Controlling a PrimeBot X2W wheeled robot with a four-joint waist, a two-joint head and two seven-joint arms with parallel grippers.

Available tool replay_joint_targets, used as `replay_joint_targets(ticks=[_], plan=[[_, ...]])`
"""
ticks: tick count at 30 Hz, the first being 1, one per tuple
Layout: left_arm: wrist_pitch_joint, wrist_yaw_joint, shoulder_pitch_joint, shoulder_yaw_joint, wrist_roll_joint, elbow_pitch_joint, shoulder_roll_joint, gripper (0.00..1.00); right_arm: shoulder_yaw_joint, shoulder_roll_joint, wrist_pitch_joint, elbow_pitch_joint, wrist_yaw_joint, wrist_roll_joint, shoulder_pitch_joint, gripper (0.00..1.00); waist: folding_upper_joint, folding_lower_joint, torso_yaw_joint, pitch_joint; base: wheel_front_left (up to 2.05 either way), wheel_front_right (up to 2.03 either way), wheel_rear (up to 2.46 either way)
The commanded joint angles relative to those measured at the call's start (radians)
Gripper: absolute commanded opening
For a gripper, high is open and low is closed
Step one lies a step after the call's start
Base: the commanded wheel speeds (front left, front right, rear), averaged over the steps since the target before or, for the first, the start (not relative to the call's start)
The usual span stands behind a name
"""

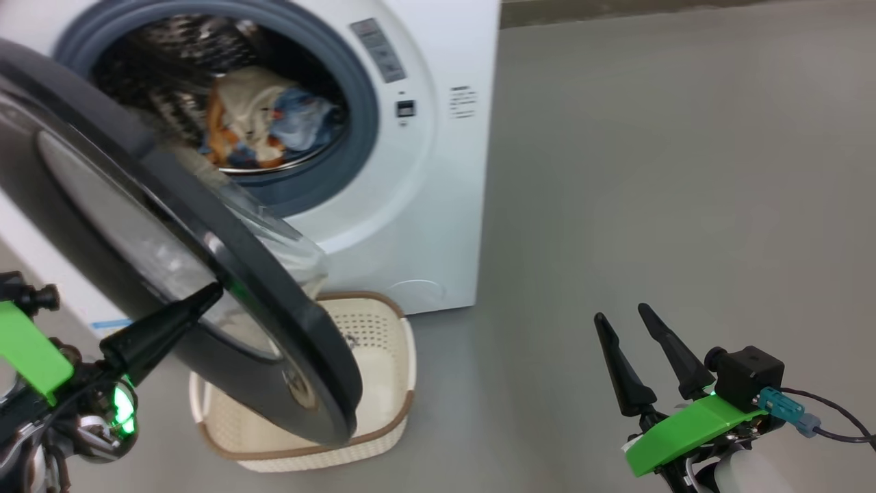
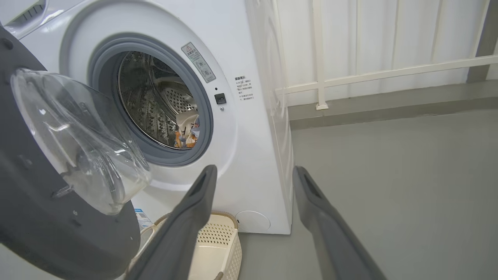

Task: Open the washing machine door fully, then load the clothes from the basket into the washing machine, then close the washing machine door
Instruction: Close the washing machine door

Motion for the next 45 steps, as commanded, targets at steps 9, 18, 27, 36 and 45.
replay_joint_targets(ticks=[9,18,27,36,45], plan=[[-0.039,-0.036,-0.063,0.034,0.018,-0.007,0.006,0.00,0.022,-0.006,-0.012,-0.023,0.003,0.008,-0.007,1.00,-0.0001,0.0000,-0.055,0.004,0.00,0.00,0.00],[-0.048,-0.056,-0.062,0.028,0.036,0.000,0.010,0.00,0.025,-0.009,-0.012,-0.019,0.003,0.011,-0.001,1.00,-0.0001,0.0000,0.005,-0.016,0.00,0.00,0.00],[-0.093,-0.095,-0.038,0.038,0.087,-0.026,0.024,1.00,0.017,-0.011,-0.012,-0.021,0.003,0.011,0.004,1.00,-0.0001,0.0000,0.040,-0.022,0.00,0.00,0.00],[-0.264,-0.207,0.032,0.050,0.279,-0.062,0.054,1.00,0.004,-0.009,-0.012,-0.033,0.003,0.008,0.005,1.00,-0.0001,0.0000,0.054,-0.011,0.00,0.00,0.00],[-0.564,-0.257,0.123,0.002,0.521,-0.067,0.057,1.00,-0.011,-0.009,-0.012,-0.040,0.003,0.006,0.003,1.00,-0.0001,0.0000,0.058,-0.002,0.00,0.00,0.00]])
